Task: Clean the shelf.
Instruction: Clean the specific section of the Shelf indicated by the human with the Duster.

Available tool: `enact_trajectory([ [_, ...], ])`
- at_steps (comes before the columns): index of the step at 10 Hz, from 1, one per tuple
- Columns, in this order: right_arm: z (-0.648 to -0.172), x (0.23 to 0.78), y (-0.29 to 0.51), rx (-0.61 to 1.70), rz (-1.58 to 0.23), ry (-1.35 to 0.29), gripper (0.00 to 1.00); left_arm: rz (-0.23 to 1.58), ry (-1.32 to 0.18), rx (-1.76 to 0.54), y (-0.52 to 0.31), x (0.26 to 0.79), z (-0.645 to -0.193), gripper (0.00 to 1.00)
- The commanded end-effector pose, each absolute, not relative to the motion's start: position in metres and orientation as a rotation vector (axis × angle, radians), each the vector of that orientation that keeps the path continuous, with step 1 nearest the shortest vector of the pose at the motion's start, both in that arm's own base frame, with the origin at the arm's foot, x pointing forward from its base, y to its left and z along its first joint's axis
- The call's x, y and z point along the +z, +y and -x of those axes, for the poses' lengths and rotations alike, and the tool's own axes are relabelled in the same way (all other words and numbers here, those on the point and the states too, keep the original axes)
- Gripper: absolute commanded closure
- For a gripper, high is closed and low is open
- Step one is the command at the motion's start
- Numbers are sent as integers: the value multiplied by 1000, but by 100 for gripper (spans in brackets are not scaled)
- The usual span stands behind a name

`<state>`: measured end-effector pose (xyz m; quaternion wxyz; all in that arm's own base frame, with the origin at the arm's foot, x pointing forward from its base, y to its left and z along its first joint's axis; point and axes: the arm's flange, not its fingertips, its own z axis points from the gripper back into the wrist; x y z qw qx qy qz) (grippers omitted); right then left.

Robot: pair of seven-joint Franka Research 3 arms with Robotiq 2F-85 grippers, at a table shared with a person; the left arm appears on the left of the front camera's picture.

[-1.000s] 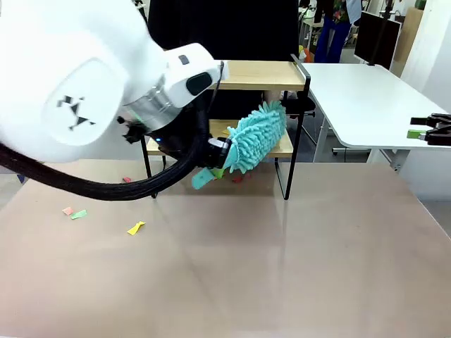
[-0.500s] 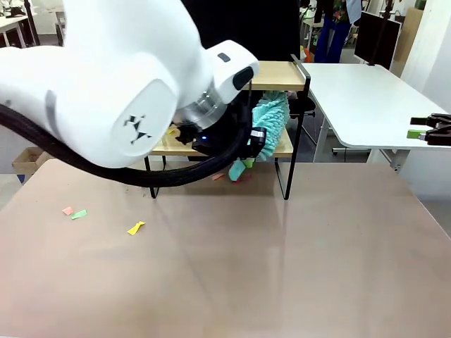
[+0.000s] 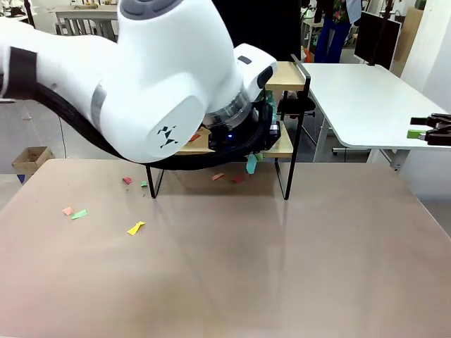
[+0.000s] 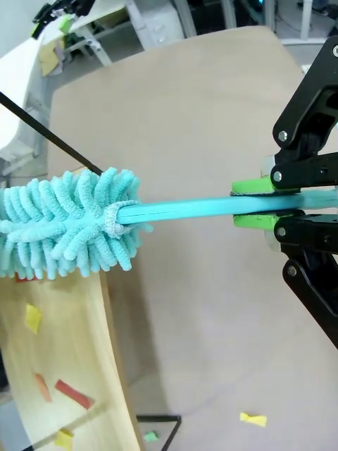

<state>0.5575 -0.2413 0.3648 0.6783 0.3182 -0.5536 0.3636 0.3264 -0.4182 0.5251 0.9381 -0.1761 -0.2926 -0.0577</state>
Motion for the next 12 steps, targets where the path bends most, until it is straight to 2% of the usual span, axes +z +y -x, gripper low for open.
enact_trajectory([
  [1, -558, 368, -239, 820, -714, -1247, 0, 384, -654, -93, -459, 522, -336, 87],
  [4, -558, 368, -239, 820, -714, -1247, 0, 392, -646, -61, -471, 510, -351, 87],
  [12, -558, 368, -239, 820, -714, -1247, 0, 406, -556, 57, -479, 465, -359, 87],
])
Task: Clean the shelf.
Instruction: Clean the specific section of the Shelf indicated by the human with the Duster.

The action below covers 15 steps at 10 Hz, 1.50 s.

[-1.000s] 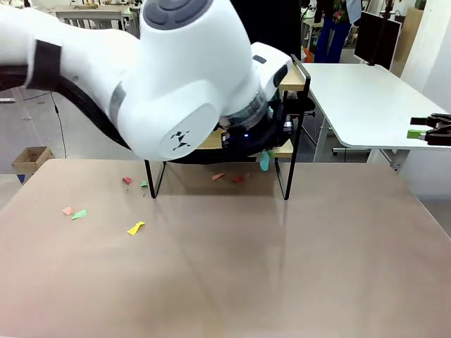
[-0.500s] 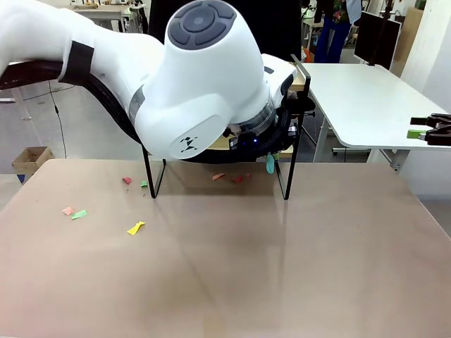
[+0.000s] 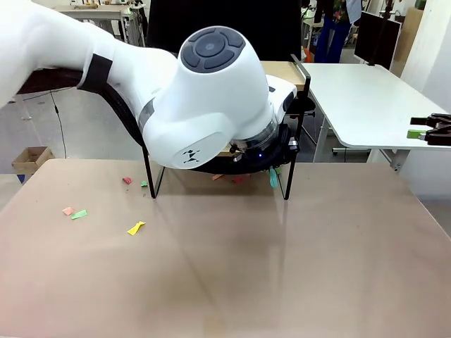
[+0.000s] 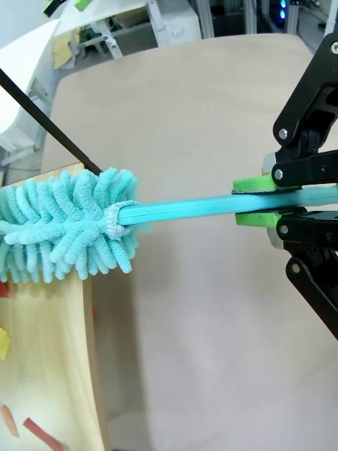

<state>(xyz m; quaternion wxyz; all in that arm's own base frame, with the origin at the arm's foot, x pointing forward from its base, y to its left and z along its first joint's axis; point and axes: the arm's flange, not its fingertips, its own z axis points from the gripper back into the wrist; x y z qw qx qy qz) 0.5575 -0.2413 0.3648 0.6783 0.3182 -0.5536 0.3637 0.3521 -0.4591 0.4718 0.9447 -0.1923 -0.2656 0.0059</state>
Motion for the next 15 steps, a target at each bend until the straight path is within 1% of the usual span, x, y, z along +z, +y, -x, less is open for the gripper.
enact_trajectory([
  [1, -558, 368, -239, 820, -714, -1247, 0, 417, -544, 78, -478, 465, -361, 87],
  [2, -558, 368, -239, 820, -714, -1247, 0, 392, -541, 12, -459, 472, -352, 87],
  [5, -558, 368, -239, 820, -714, -1247, 0, 397, -530, 22, -461, 469, -353, 87],
  [7, -558, 368, -239, 820, -714, -1247, 0, 361, -498, 16, -446, 480, -362, 87],
  [13, -558, 368, -239, 820, -714, -1247, 0, 219, -474, 105, -370, 503, -363, 87],
  [15, -558, 368, -239, 820, -714, -1247, 0, 141, -445, 107, -339, 501, -362, 87],
])
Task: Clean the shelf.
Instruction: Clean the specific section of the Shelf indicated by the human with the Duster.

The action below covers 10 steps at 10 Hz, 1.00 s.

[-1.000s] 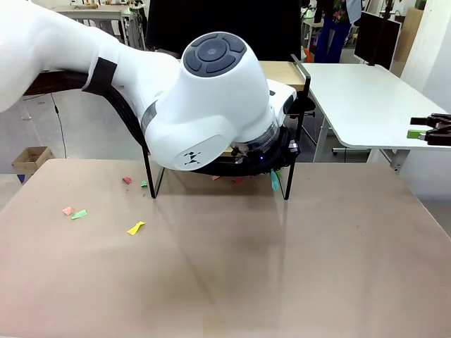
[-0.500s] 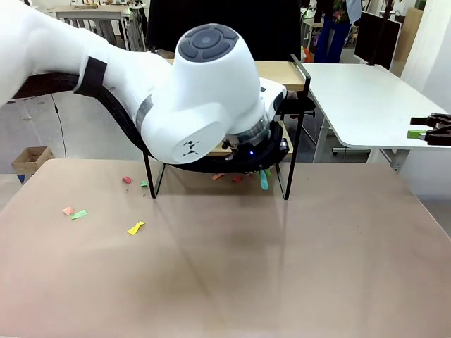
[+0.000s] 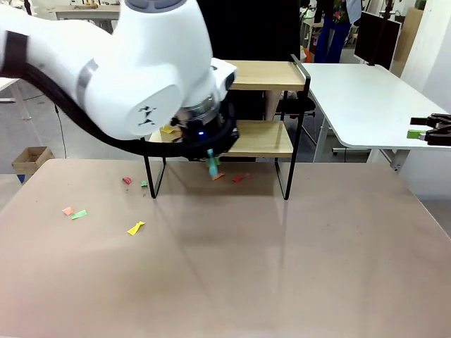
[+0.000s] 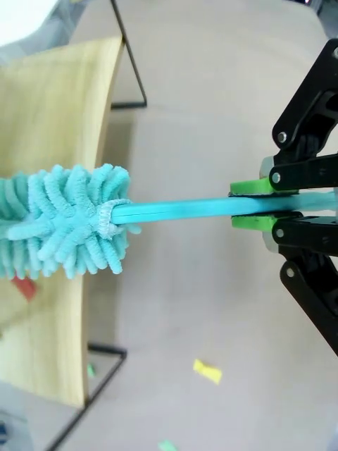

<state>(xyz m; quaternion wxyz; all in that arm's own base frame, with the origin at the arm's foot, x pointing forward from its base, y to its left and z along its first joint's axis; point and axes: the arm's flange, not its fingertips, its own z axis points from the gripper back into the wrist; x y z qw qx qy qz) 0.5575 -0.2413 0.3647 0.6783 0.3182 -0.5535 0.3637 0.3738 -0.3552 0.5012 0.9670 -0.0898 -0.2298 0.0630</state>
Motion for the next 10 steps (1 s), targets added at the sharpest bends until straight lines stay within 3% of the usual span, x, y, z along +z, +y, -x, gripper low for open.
enact_trajectory([
  [1, -558, 368, -239, 820, -714, -1247, 0, 96, -437, 99, -327, 499, -360, 87],
  [8, -558, 368, -239, 820, -714, -1247, 0, -237, -474, 98, -276, 530, -335, 87],
  [10, -558, 368, -239, 820, -714, -1247, 0, -255, -533, 73, -286, 540, -325, 87],
])
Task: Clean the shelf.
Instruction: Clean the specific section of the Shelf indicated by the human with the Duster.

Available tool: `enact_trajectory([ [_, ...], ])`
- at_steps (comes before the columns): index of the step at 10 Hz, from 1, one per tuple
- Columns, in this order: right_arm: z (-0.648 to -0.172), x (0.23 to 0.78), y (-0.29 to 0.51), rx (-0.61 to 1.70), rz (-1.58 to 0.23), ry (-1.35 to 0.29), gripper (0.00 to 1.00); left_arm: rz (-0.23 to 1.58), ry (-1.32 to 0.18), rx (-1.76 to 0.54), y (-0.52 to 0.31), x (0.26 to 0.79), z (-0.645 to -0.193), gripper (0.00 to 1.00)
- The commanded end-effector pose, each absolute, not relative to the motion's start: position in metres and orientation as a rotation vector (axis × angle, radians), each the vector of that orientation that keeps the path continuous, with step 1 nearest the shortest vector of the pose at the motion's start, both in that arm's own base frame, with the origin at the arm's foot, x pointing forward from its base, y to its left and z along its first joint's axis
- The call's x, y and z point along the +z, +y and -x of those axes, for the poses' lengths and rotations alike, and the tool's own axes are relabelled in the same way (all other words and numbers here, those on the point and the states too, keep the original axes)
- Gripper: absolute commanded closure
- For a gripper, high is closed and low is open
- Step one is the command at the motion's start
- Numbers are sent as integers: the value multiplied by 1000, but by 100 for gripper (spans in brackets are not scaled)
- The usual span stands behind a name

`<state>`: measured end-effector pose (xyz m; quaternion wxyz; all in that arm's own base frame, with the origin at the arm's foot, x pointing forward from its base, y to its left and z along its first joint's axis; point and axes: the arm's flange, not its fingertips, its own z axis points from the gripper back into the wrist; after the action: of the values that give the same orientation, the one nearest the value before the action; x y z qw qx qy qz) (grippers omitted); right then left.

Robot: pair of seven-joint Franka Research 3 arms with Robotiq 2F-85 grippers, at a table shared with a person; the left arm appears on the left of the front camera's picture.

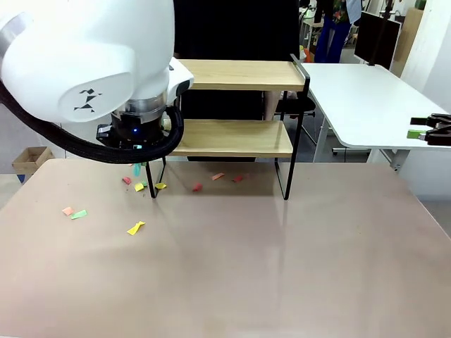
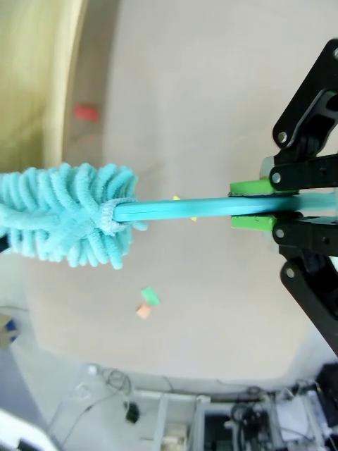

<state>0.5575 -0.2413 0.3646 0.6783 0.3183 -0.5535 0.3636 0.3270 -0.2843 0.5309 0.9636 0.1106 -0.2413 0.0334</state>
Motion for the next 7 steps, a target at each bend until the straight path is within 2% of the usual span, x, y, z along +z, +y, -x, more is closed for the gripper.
enact_trajectory([
  [1, -558, 368, -239, 820, -714, -1247, 0, -195, -584, 26, -294, 547, -321, 87],
  [2, -558, 368, -239, 820, -714, -1247, 0, -224, -489, 68, -284, 531, -327, 87],
  [6, -558, 368, -239, 820, -714, -1247, 0, -227, -500, 50, -289, 531, -327, 87],
  [7, -558, 368, -239, 820, -714, -1247, 0, -168, -558, 13, -297, 536, -320, 87],
])
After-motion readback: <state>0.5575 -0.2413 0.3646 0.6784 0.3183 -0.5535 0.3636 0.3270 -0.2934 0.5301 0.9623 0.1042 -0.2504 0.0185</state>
